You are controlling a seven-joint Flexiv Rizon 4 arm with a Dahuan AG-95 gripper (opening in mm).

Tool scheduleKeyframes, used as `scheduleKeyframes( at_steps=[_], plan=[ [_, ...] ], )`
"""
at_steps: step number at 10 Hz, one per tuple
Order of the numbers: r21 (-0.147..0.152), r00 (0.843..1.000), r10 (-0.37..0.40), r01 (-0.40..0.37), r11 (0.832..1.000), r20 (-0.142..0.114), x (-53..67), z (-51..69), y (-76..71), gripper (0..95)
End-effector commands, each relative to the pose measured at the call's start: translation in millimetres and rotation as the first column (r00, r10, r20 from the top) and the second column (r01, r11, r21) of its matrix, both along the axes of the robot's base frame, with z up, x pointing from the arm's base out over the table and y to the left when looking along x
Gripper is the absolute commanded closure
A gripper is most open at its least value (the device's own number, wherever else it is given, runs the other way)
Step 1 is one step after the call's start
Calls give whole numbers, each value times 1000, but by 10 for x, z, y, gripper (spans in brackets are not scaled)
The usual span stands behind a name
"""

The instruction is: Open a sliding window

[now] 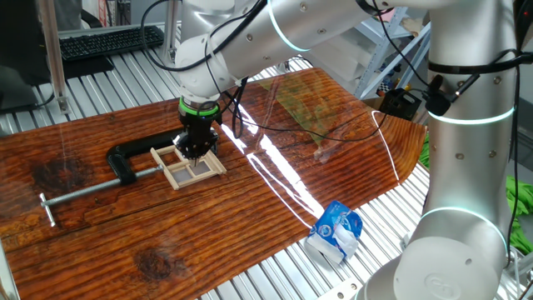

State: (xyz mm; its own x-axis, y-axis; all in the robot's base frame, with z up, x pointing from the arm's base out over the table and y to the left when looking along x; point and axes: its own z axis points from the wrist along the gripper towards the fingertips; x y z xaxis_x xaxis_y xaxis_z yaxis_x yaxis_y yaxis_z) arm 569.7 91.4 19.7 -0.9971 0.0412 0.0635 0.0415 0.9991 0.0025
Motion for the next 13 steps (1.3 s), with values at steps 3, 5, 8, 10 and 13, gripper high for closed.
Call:
scheduleKeyframes(
  at_steps=[3, 5, 8, 10, 13],
  plan=[
    [-2, 1000, -2, 2, 1000, -1, -5, -15, 1, 950],
    [-3, 1000, 0, 0, 1000, -2, -8, -27, 1, 950],
    [-3, 1000, 4, -4, 1000, -1, -23, -48, -3, 950],
    [-3, 1000, 5, -5, 1000, 0, -44, -64, -13, 950],
    [-3, 1000, 3, -3, 1000, 0, -60, -85, -17, 950]
  ],
)
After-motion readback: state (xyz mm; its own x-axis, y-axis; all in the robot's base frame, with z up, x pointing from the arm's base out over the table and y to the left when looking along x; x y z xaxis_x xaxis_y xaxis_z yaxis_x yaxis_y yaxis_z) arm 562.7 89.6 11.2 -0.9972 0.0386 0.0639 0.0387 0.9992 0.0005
